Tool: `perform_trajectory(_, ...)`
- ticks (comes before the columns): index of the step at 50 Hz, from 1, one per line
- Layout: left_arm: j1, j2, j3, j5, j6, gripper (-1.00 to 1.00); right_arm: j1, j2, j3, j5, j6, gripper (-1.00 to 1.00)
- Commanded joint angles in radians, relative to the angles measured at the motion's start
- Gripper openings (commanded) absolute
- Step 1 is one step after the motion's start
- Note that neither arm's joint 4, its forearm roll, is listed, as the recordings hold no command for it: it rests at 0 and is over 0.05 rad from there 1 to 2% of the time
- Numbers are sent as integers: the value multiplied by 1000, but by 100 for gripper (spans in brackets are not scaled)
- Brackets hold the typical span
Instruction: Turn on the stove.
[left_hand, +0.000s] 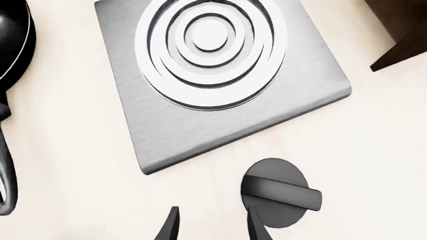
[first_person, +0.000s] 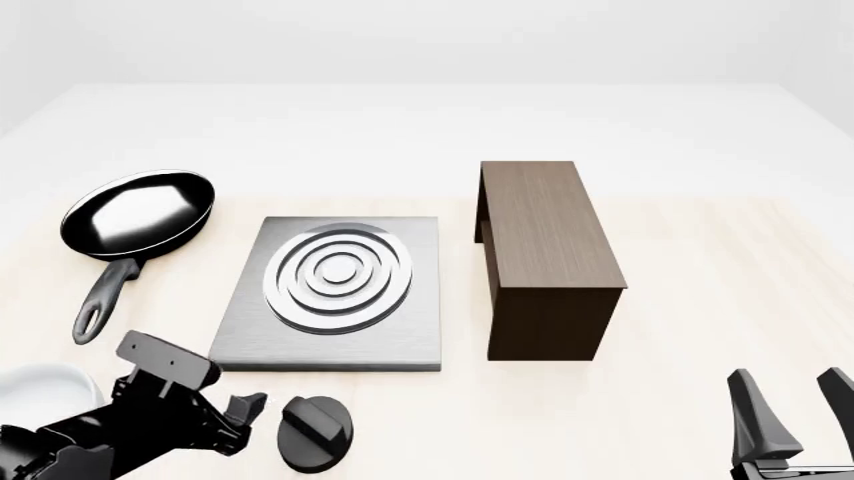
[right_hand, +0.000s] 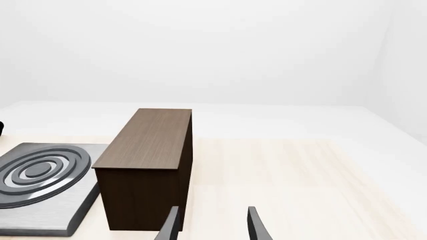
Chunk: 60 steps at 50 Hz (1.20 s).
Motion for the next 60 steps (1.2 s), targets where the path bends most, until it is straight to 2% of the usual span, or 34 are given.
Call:
perform_trajectory(1,82,-48,-91,79,13,100,0,0,0,0,0,100)
perform_trajectory(11,132,-50,-202,130,17,100,0,0,0,0,0,100)
perform_trajectory(15,162,-21,-275,137,26,100,0,0,0,0,0,100)
perform_trajectory(22,168,-1,-350,145,33,100,0,0,0,0,1,100)
perform_trajectory(36,208,78,-514,169,5,100,0,0,0,0,0,100)
perform_trajectory(51,218,90,-595,206,-40,100,0,0,0,0,0,100)
perform_trajectory(60,231,102,-618,204,-38,100,0,0,0,0,0,100)
